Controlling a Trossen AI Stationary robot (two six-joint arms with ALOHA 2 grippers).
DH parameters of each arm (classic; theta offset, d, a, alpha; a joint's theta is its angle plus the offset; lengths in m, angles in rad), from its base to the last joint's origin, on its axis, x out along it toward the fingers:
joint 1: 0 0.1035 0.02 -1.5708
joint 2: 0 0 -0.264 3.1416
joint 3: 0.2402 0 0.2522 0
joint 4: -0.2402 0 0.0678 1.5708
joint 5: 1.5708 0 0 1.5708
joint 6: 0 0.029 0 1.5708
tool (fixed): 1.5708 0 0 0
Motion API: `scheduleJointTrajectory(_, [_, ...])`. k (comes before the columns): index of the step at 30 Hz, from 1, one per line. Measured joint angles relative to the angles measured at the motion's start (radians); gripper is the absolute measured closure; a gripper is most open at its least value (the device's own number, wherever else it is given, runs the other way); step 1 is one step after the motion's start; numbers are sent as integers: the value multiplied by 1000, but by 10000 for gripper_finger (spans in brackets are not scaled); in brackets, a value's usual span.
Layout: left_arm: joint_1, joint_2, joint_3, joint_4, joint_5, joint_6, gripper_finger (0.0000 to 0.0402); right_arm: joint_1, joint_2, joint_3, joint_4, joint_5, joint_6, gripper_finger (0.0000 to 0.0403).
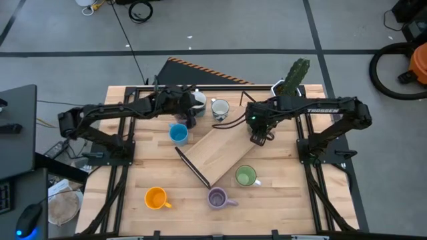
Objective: Place coffee mugs
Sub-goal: Put the blue patterned mug on the shelf
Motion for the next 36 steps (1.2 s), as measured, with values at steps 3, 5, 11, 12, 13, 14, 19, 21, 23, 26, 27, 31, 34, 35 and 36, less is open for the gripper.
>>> scheduleJointTrajectory(3, [14,22,14,2,3,61,285,23,-51,0,65,29,-23,177])
scheduleJointTrajectory(5, [24,28,15,6,14,86,285,49,-88,0,106,73,-35,173])
scheduleJointTrajectory(11, [28,44,5,69,66,111,285,150,-187,-67,297,280,-62,173])
scheduleJointTrajectory(12, [27,53,5,86,66,110,285,163,-201,-94,338,311,-77,173])
scheduleJointTrajectory(13, [26,62,7,97,66,107,285,171,-214,-121,381,335,-95,174])
scheduleJointTrajectory(14, [26,74,18,88,67,104,285,177,-227,-149,421,349,-114,174])
scheduleJointTrajectory(19, [21,153,172,-69,51,88,285,183,-285,-278,571,350,-195,174])
scheduleJointTrajectory(21, [21,197,242,-144,51,90,285,183,-306,-332,619,350,-228,174])
scheduleJointTrajectory(23, [21,245,305,-215,50,113,285,183,-331,-381,653,351,-260,174])
scheduleJointTrajectory(26, [21,306,390,-306,48,143,285,183,-378,-439,682,353,-308,174])
scheduleJointTrajectory(27, [21,324,416,-331,48,143,285,183,-396,-453,694,353,-320,174])
scheduleJointTrajectory(31, [9,380,503,-421,48,161,285,183,-476,-512,784,385,-382,174])
scheduleJointTrajectory(34, [-4,384,516,-434,45,196,285,183,-521,-560,864,375,-417,174])
scheduleJointTrajectory(35, [-10,384,516,-426,43,217,285,183,-531,-577,887,372,-427,174])
scheduleJointTrajectory(36, [-16,384,516,-427,37,236,285,183,-538,-594,908,371,-436,174])
